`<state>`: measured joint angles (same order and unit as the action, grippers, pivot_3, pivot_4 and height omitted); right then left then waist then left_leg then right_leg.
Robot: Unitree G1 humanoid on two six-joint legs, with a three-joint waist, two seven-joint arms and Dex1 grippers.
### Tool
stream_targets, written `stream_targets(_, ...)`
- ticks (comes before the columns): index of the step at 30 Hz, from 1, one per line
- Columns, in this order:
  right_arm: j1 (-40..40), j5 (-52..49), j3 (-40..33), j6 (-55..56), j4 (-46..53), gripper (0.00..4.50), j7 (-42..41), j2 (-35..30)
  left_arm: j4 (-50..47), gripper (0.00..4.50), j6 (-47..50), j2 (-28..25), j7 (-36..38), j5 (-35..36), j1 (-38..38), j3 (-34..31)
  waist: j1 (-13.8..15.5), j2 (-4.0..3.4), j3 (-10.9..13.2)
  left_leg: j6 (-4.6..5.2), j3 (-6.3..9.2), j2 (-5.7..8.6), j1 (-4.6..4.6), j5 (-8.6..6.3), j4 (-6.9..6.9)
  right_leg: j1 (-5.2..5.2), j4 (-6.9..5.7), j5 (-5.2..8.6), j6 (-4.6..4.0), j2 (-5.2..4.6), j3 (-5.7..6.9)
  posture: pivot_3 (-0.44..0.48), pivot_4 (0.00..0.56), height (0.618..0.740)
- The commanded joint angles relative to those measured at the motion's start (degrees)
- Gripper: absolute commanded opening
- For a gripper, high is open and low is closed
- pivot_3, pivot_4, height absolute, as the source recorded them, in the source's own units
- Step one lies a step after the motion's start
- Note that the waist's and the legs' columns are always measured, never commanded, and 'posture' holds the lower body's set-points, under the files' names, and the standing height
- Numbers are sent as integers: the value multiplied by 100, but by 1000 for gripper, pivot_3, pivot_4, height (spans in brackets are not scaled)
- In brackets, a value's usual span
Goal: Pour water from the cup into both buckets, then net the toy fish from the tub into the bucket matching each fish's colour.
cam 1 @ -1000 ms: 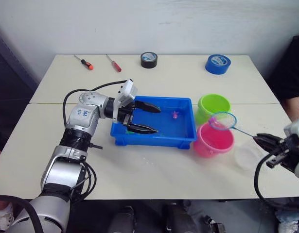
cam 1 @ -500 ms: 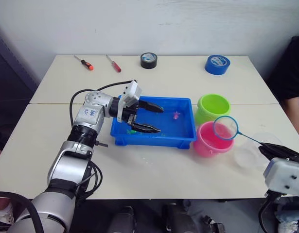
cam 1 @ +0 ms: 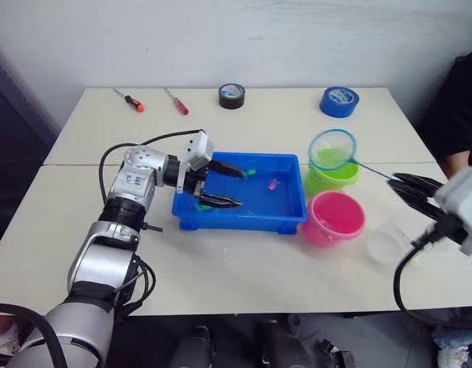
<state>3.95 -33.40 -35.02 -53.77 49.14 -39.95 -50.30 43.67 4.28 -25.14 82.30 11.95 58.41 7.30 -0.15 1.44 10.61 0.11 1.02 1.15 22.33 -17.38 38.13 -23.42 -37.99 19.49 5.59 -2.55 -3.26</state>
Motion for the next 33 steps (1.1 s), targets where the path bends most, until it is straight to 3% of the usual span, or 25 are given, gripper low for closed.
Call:
stream_targets(1,942,-1282,443,-1682,-279,0,580,211,-274,4467,34,-190,-92,-9,-105,-145,5,0,0,1,1,0,3,-1,1,-3,0,0,0,-2,0,0,150,736)
stream_targets(6,2284,-1996,970,-3379,-1483,0,1018,1150,-957,4467,294,-449,-281,78,-504,-251,-1,10,-4,13,-1,9,15,-5,7,-9,7,-1,1,-16,0,0,150,736)
stream_targets(10,2649,-2053,1273,-3868,-2245,0,1374,1478,-1474,4467,561,-533,-513,129,-760,-333,1,7,-5,9,0,8,27,-3,5,-28,-7,-2,0,-16,1,0,150,736)
stream_targets(20,2976,-1432,1521,-3791,-3131,0,2005,1833,-2276,4467,1022,-743,-829,229,-1140,-450,-19,5,-6,11,0,9,49,-2,12,-43,-23,-4,4,-16,4,0,150,736)
stream_targets(25,3031,-888,1659,-3197,-3465,0,2290,1950,-2491,4467,1129,-820,-895,290,-1263,-430,-24,4,-7,6,-1,10,53,2,12,-53,-40,-4,4,-15,3,0,150,736)
stream_targets(33,2763,-505,2256,-2096,-3015,0,1903,1558,-2394,4467,1111,-711,-949,282,-1119,-363,-19,4,-7,7,-2,12,63,3,14,-60,-40,-4,4,-15,4,0,150,736)
